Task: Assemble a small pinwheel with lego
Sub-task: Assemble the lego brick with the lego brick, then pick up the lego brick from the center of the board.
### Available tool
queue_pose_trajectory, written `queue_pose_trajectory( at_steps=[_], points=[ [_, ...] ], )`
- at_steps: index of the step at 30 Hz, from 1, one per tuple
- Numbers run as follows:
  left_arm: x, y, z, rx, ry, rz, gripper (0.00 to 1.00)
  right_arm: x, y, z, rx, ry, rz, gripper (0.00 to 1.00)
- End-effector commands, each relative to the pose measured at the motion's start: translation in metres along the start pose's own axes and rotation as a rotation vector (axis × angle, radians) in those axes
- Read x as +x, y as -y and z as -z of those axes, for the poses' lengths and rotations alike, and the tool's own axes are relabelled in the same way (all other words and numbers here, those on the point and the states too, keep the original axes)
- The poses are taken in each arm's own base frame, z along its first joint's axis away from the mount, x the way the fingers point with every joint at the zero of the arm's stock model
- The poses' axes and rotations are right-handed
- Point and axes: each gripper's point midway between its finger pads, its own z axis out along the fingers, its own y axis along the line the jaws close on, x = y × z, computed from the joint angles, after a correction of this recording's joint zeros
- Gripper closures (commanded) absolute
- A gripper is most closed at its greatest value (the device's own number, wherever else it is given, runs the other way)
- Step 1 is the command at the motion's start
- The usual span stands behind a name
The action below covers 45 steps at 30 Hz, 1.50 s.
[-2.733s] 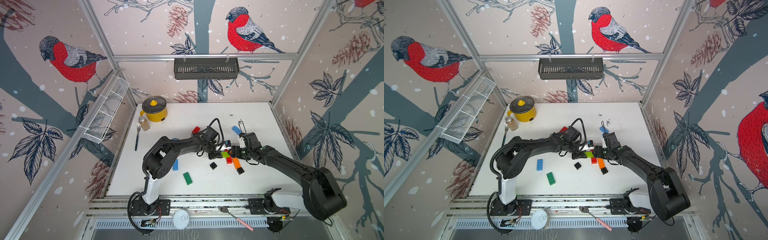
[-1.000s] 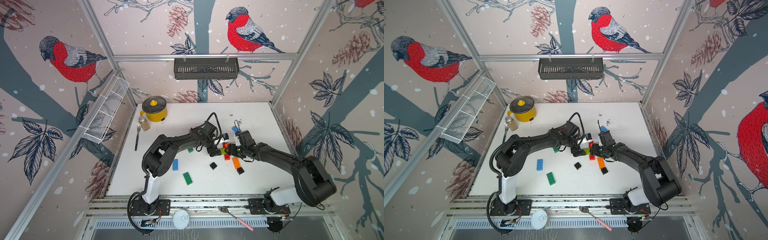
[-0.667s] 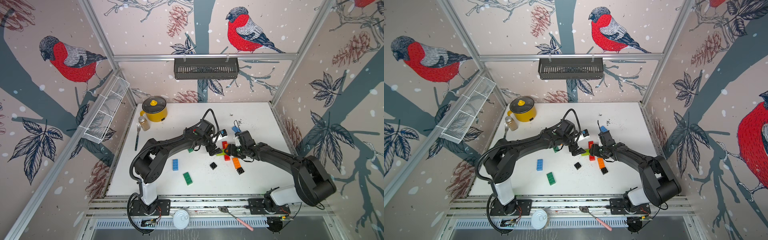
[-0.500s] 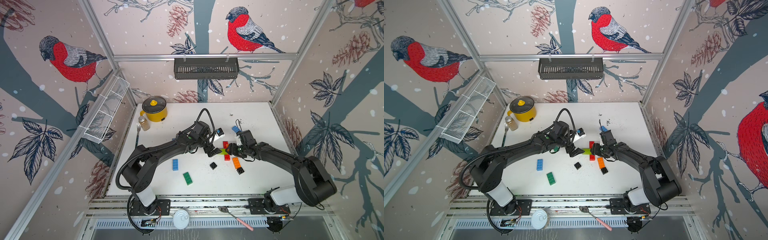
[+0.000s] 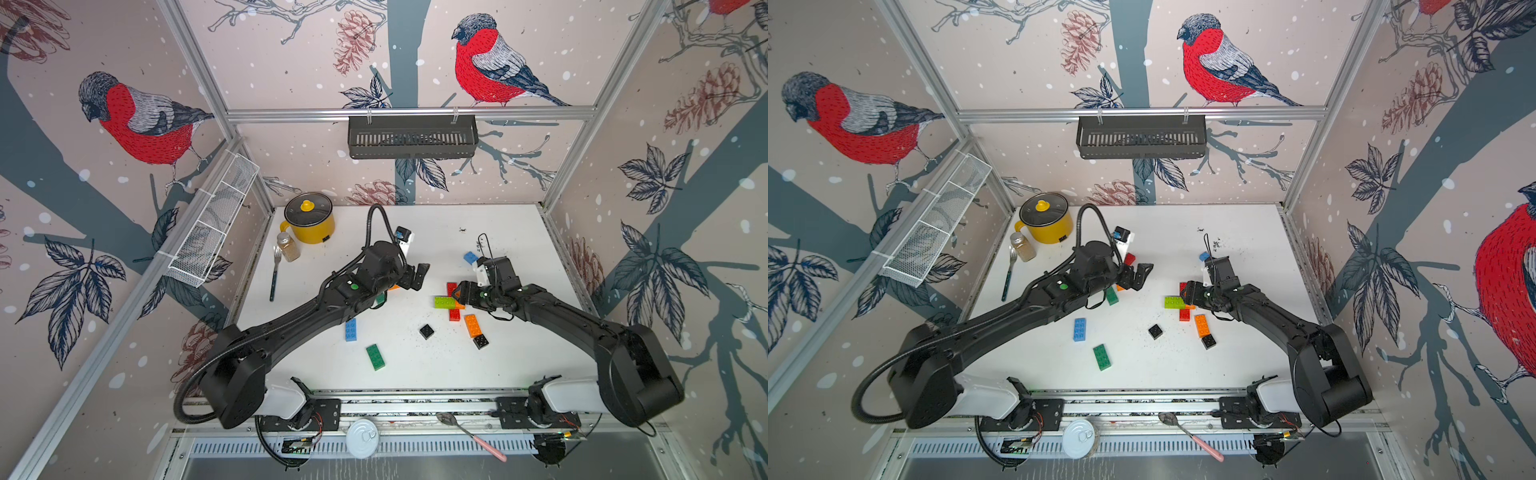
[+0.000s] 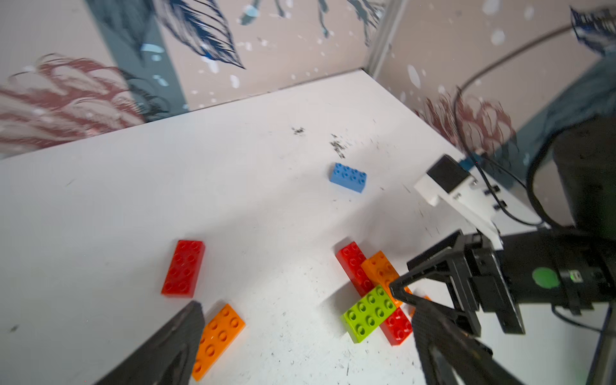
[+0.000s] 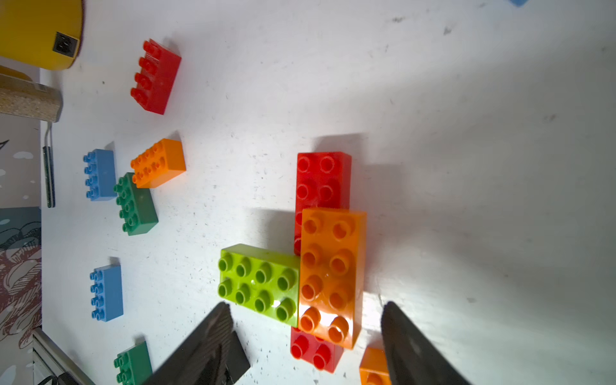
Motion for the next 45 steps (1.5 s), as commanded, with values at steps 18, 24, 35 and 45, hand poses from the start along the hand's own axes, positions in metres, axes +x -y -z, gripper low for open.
queue_pose_trajectory(
  at_steps=[18,24,35,45],
  points=[
    [0.154,-0.091,-0.019,-0.579,-0.264,0.619,0.17,0.002,-0.012,0.001,-0.158,0.016,0.03,0.01],
    [0.176,-0.106,-0.035,-0.72,-0.307,0.61,0.31,0.009,-0.013,0.003,-0.183,-0.004,0.025,0.01],
    [0.196,-0.112,-0.047,-0.764,-0.319,0.596,0.49,0.018,-0.009,0.005,-0.182,-0.022,0.022,0.01],
    [0.201,-0.107,-0.043,-0.775,-0.315,0.578,0.55,0.022,-0.012,0.003,-0.186,-0.034,0.016,0.01]
  ],
)
